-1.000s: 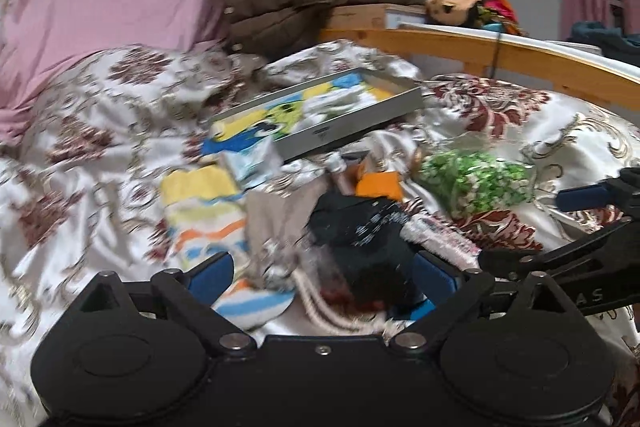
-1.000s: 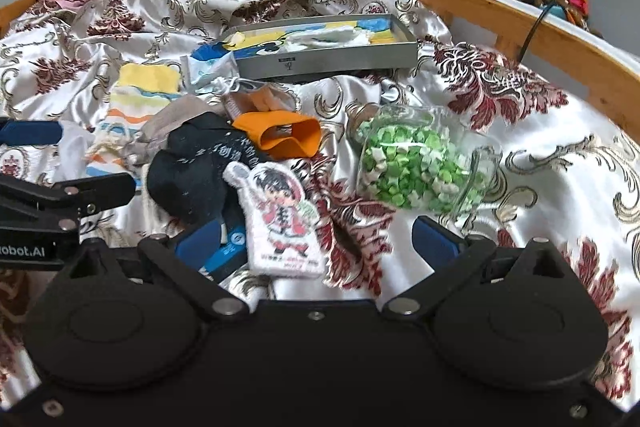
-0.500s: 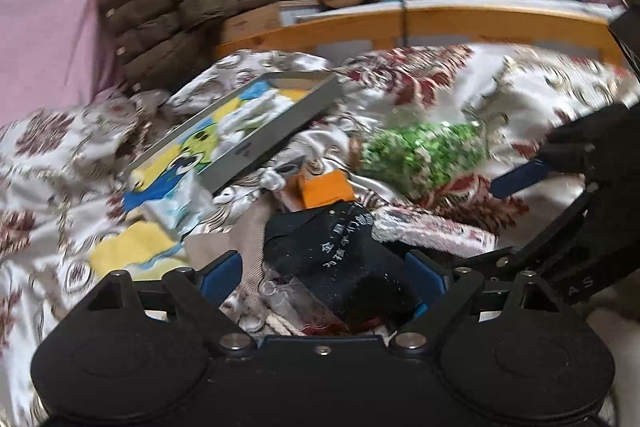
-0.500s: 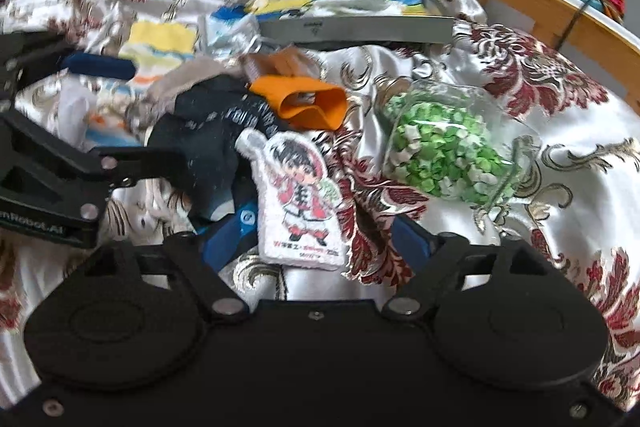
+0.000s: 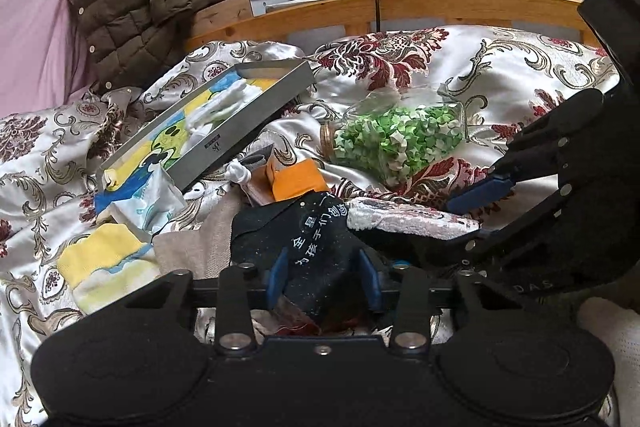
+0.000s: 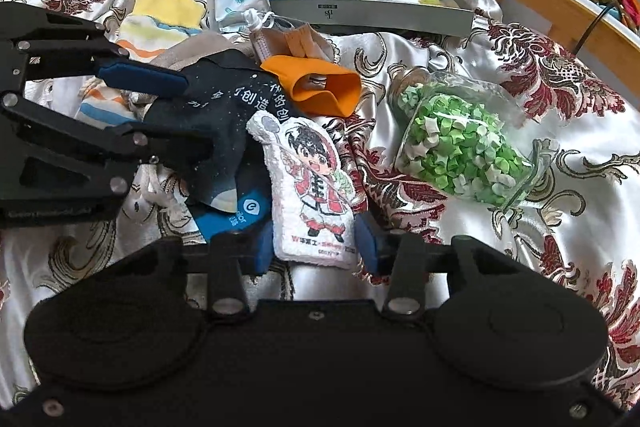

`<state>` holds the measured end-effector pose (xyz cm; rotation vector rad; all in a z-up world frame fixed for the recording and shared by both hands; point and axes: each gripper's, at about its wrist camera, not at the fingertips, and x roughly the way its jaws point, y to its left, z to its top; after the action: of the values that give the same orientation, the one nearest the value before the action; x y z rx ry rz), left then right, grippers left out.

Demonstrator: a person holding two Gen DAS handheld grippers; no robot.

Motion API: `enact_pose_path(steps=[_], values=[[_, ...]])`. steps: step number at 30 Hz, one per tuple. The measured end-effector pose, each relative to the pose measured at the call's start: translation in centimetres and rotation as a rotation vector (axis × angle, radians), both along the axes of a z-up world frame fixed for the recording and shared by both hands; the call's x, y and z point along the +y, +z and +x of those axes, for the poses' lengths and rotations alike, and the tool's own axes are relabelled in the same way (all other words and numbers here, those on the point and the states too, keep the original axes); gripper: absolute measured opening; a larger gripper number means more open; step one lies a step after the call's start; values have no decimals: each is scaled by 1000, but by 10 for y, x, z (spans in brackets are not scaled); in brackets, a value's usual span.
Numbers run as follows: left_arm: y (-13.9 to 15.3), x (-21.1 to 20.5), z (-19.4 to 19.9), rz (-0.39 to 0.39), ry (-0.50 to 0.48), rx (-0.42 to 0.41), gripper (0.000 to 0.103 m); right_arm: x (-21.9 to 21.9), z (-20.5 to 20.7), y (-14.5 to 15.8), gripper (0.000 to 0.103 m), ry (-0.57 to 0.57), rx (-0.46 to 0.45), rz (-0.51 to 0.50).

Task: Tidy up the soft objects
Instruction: 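Grasp the black cap with the left gripper while the right gripper grasps the white fuzzy strip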

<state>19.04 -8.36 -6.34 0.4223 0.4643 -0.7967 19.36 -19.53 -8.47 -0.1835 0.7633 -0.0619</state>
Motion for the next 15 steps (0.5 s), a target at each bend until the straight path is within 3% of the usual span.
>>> enact_pose_path(steps=[4,12,15], values=[[2,-5,1,3,12,6,38,-4,0,2,24,-14,-10,-4],[4,-16,-4,11,14,5,15,-14,-5,7,8,-58,-32,13],[4,-15,-2,-4,41,27,14,-17,-5,7,6,-73,-25,20]])
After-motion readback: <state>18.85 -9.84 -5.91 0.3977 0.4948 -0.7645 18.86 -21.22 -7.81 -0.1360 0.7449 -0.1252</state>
